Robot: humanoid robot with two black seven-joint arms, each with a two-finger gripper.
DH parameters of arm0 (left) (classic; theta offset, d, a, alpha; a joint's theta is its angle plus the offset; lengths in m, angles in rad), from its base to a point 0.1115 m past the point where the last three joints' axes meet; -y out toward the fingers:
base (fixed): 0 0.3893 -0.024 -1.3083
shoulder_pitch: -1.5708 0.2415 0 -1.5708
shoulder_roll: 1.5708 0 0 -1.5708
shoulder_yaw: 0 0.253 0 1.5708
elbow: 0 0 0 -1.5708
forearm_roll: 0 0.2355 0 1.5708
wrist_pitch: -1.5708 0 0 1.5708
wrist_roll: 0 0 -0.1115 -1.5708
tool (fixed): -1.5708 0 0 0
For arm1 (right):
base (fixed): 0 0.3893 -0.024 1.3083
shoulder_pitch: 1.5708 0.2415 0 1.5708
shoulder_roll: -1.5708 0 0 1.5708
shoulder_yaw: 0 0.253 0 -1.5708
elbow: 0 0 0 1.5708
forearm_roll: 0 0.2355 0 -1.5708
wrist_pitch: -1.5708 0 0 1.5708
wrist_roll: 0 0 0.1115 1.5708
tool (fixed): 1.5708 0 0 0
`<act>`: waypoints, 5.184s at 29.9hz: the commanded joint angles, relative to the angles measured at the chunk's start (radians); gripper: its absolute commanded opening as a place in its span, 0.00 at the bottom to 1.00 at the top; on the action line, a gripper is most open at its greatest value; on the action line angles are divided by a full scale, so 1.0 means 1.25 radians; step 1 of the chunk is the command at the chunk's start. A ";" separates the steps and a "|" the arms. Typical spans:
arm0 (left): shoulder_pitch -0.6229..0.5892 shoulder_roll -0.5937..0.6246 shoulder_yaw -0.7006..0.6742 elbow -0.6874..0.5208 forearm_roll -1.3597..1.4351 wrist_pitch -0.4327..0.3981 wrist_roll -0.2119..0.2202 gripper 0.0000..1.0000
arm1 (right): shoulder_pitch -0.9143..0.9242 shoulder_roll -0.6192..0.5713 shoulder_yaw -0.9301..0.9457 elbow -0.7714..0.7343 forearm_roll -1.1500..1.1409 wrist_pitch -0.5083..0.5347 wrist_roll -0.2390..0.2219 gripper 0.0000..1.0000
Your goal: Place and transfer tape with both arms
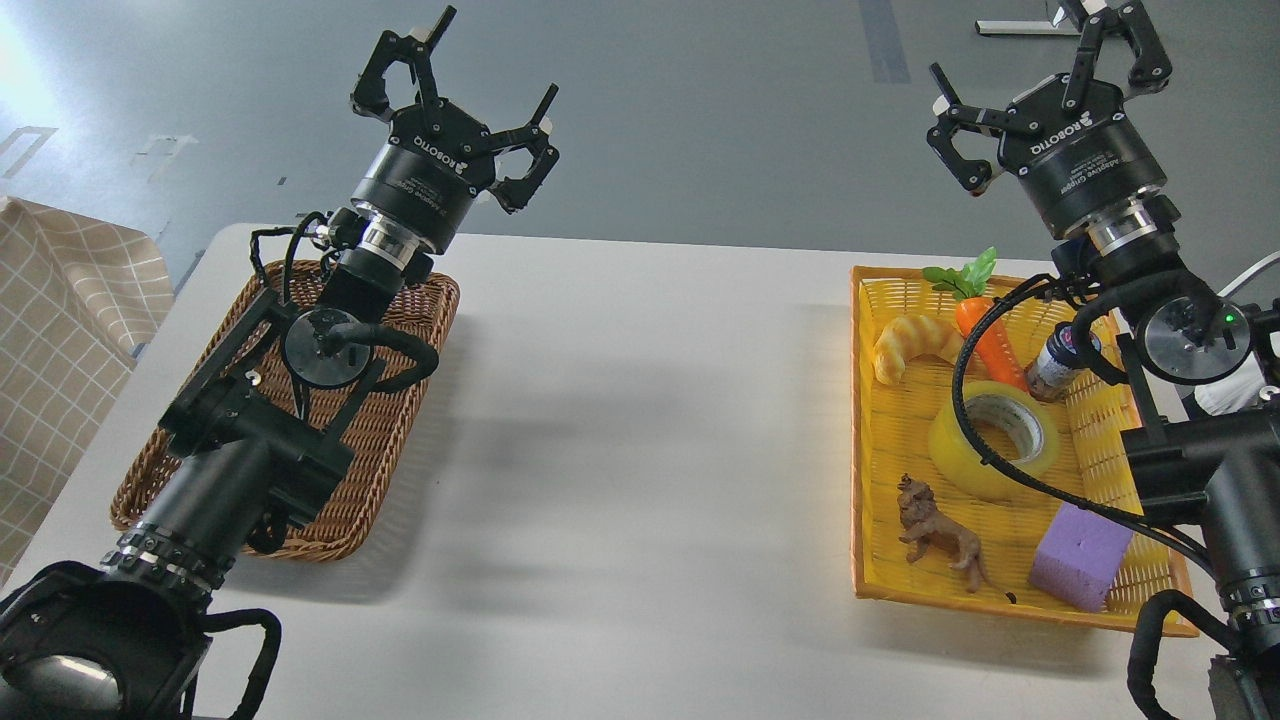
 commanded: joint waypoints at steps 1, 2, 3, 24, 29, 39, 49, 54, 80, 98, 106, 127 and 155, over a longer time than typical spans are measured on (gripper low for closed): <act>0.000 0.000 0.000 0.000 0.000 0.000 0.000 0.98 | 0.001 -0.001 -0.001 -0.001 0.001 0.000 -0.001 1.00; 0.000 0.000 0.000 0.000 0.000 0.000 0.000 0.98 | 0.000 -0.001 0.000 -0.001 0.000 0.000 0.000 1.00; 0.000 0.000 -0.001 0.000 0.000 0.000 0.000 0.98 | 0.000 0.000 0.000 -0.001 0.000 0.000 0.000 1.00; -0.005 -0.001 0.000 0.000 0.000 0.000 0.000 0.98 | 0.000 -0.002 -0.003 -0.001 0.000 0.000 -0.001 1.00; -0.005 -0.001 0.000 0.000 -0.001 0.000 0.000 0.98 | -0.002 -0.005 -0.006 -0.002 -0.003 0.000 -0.002 1.00; -0.006 -0.001 0.000 0.000 -0.001 0.000 0.000 0.98 | 0.000 -0.042 -0.005 -0.002 0.000 0.000 -0.002 1.00; -0.007 -0.001 0.000 0.000 -0.001 0.000 0.000 0.98 | 0.001 -0.042 -0.006 -0.003 0.000 0.000 -0.002 1.00; -0.007 -0.003 -0.001 0.001 -0.001 0.000 0.000 0.98 | 0.001 -0.040 -0.006 -0.003 0.000 0.000 -0.001 1.00; -0.009 0.012 -0.002 0.000 -0.001 0.000 0.000 0.98 | 0.026 -0.190 -0.129 0.007 -0.316 0.000 0.015 1.00; -0.009 0.012 -0.002 -0.004 -0.001 0.000 0.000 0.98 | 0.177 -0.462 -0.552 0.040 -0.347 0.000 0.007 1.00; -0.007 0.011 -0.002 -0.004 -0.001 0.000 0.000 0.98 | 0.185 -0.536 -0.563 0.131 -0.346 0.000 0.007 1.00; -0.007 0.012 -0.002 -0.004 0.000 0.000 -0.001 0.98 | 0.145 -0.593 -0.572 0.220 -0.678 0.000 0.006 0.99; -0.004 0.017 -0.002 -0.005 -0.001 0.000 -0.001 0.98 | 0.120 -0.611 -0.807 0.334 -0.988 0.000 -0.060 0.98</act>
